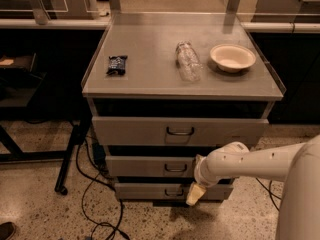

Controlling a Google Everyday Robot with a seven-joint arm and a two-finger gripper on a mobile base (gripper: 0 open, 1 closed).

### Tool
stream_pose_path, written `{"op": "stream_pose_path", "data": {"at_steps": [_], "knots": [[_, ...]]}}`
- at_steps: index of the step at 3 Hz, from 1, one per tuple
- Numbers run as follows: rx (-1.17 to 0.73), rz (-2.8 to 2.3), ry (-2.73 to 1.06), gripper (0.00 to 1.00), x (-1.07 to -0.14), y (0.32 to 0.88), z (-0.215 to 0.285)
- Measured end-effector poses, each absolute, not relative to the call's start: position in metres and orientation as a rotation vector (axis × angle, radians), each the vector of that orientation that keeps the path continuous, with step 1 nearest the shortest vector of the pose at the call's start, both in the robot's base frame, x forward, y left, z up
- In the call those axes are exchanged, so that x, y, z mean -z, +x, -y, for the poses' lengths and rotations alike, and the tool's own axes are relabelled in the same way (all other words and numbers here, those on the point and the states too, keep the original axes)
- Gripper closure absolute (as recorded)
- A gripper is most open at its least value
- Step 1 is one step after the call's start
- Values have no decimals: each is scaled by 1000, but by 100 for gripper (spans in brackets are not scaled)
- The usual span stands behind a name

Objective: Open middle drawer

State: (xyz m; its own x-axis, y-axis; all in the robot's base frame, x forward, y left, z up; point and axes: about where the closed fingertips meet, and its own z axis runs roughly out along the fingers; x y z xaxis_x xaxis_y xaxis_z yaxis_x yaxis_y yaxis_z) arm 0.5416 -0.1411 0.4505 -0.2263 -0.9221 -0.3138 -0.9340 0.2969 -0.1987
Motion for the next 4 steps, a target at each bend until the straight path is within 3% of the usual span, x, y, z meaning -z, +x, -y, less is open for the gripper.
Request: {"op": "stream_pose_path", "data": {"at_steps": [4], "knots": [[-44, -2158, -1752, 0, -418, 572, 126]]}}
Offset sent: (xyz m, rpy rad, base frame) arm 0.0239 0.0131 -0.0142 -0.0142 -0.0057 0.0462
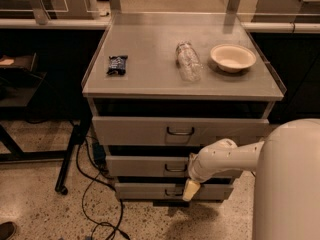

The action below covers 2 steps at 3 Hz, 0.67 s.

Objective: Open middle drawer

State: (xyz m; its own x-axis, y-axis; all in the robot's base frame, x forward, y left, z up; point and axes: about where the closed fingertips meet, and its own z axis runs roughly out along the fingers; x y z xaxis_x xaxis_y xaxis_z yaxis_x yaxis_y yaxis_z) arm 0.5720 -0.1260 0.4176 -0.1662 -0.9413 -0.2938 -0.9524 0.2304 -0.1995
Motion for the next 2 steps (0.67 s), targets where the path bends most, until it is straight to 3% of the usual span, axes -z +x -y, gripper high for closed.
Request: {"op": "stream_pose_path", "data": {"at_steps": [2], "knots": [[-91, -2158, -1786, 0, -396, 570, 118]]}}
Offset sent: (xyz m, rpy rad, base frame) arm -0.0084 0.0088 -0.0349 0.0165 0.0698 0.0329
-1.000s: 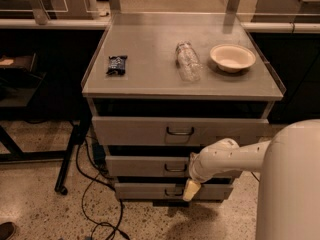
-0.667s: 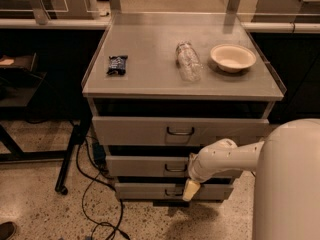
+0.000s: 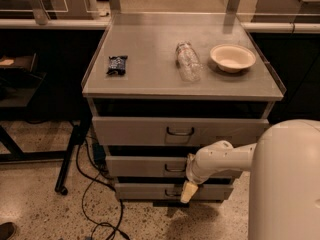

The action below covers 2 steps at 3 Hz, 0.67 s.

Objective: Open middle drawer

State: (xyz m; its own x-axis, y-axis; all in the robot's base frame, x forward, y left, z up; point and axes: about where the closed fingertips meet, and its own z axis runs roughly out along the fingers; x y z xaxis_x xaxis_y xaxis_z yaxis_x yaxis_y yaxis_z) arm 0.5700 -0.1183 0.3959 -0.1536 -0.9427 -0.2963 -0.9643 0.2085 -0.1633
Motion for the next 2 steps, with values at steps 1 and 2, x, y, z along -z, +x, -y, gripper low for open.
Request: {"op": "stream_pose_path", "data": {"at_steps": [1, 2], "knots": [[-125, -2163, -1801, 0, -397, 558, 120], [-201, -2172, -1810, 13, -410, 532, 119]]}}
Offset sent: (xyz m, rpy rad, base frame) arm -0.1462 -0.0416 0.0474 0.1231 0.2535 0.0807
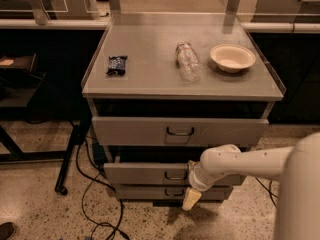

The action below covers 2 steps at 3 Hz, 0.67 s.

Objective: Open middle drawer

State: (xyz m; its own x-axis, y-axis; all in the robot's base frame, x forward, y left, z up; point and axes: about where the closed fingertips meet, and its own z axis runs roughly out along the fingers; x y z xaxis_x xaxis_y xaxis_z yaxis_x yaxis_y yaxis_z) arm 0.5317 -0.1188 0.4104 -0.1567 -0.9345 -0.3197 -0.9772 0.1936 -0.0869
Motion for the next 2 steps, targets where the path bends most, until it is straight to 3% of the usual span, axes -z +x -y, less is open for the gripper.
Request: {"op": "stream_pose_path", "data": {"at_steps": [1, 2], "knots": [[-242, -2177, -1818, 38, -417, 517, 121], [-334, -2170, -1813, 27, -446, 475, 135]]}}
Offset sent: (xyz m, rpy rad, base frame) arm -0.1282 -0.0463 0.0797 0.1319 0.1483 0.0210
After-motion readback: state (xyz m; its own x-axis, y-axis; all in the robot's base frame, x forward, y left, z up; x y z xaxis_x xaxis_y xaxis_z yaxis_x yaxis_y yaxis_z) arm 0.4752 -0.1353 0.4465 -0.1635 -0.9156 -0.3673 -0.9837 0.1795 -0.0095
